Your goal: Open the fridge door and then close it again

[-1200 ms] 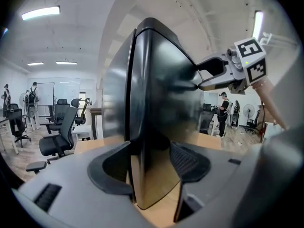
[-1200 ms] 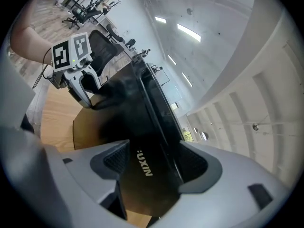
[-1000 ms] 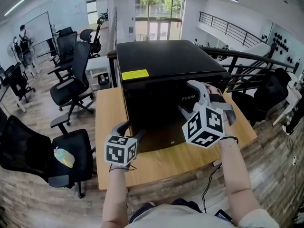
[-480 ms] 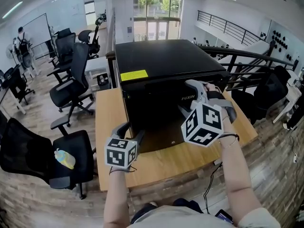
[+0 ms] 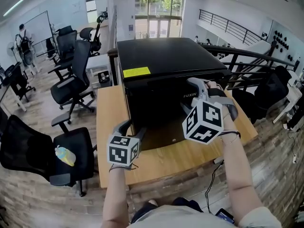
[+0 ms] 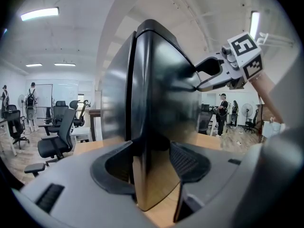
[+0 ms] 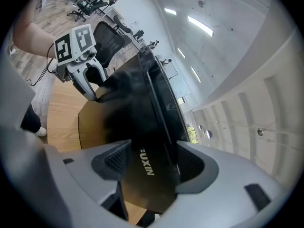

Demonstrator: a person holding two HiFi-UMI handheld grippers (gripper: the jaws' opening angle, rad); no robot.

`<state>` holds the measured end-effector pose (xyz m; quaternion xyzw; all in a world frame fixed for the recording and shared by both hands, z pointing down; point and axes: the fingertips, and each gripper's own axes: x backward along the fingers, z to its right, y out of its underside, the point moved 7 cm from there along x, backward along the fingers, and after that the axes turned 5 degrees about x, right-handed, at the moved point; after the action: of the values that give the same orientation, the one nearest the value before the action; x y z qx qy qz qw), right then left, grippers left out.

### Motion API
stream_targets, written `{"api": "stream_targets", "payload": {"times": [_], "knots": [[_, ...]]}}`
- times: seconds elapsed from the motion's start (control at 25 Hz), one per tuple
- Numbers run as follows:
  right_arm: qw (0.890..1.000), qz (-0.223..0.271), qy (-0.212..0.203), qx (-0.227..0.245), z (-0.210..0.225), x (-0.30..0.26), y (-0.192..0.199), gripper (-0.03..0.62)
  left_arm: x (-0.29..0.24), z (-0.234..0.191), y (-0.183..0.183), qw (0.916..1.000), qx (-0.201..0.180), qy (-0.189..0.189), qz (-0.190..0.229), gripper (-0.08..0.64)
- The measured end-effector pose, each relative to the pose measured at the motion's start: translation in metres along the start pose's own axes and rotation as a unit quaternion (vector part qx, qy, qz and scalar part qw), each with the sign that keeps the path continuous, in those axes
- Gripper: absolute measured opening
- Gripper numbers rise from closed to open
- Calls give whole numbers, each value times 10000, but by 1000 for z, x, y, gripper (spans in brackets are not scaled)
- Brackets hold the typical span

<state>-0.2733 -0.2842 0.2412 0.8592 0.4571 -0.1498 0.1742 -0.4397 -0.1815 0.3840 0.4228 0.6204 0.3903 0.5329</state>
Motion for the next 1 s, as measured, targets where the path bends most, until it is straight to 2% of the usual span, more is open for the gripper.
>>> {"api": "stream_targets", "payload": {"times": [0.16,0.36,0.56,0.8,1.0], "knots": [[10000,15,-28,27,-1,4,1,293,6,5,2,10000,39,-37,13,235],[9999,91,-88,27,-7,18,6,293,24,18,11,9998,54,162,118,216],[9998,188,-6,-99,-10,24,10,301,32,27,15,9999,-98,87,55,212],[9970,376,498,-453,-21,41,18,307,47,39,23,9994,-135,307,78,189],[9948,402,577,-736,-25,60,26,296,60,52,29,9981,-206,572,-27,170]]}}
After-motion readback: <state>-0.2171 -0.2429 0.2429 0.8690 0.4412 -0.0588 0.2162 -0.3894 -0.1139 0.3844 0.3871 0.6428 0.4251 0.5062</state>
